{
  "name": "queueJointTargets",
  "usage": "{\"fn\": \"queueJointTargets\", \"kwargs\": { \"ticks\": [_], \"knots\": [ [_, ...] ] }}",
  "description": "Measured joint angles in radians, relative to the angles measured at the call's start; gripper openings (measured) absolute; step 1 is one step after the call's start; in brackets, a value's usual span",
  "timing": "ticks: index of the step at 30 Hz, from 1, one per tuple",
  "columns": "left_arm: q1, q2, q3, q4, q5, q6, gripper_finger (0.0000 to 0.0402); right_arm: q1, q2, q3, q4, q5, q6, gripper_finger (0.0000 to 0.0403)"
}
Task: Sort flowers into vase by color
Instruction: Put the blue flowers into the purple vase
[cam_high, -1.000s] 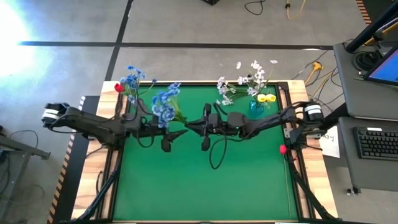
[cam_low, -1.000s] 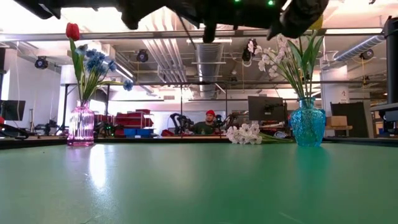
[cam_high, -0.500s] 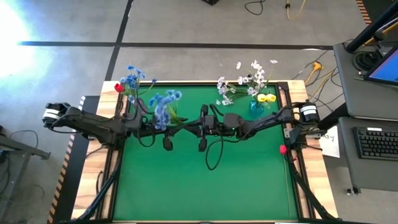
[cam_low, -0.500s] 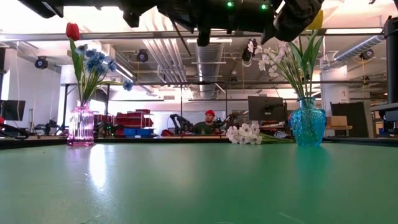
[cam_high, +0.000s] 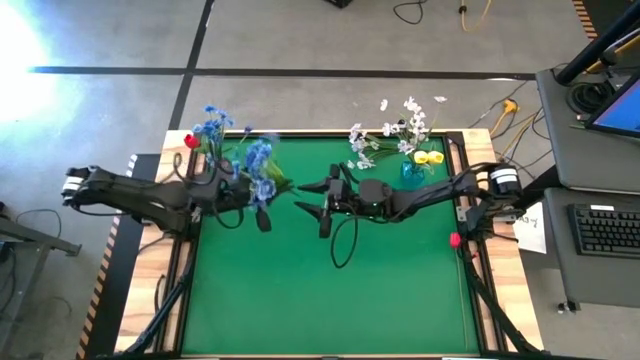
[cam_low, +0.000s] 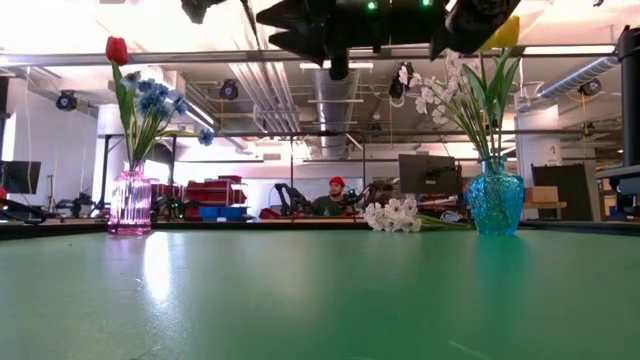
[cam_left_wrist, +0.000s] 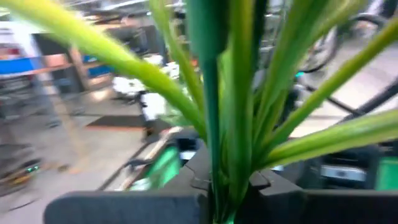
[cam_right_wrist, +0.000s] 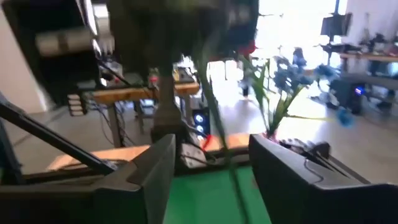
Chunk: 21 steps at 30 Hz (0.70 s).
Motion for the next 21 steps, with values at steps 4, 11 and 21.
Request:
{"fn": "queueJointTargets", "kwargs": {
  "ticks": [4,11,21],
  "knots": [
    [0.001,-0.055,0.140,-0.221,-0.125,0.070,0.0003,0.000,-0.005,0.000,-0.041,0.009,0.002,0.0219],
    [0.029,-0.119,0.427,-0.440,-0.215,0.227,0.0002,0.000,-0.005,-0.003,-0.067,0.023,0.002,0.0231],
    [0.302,-0.178,0.555,-0.529,-0.517,0.421,0.0001,0.000,-0.005,-0.003,-0.082,0.023,0.002,0.0229]
  ]
}}
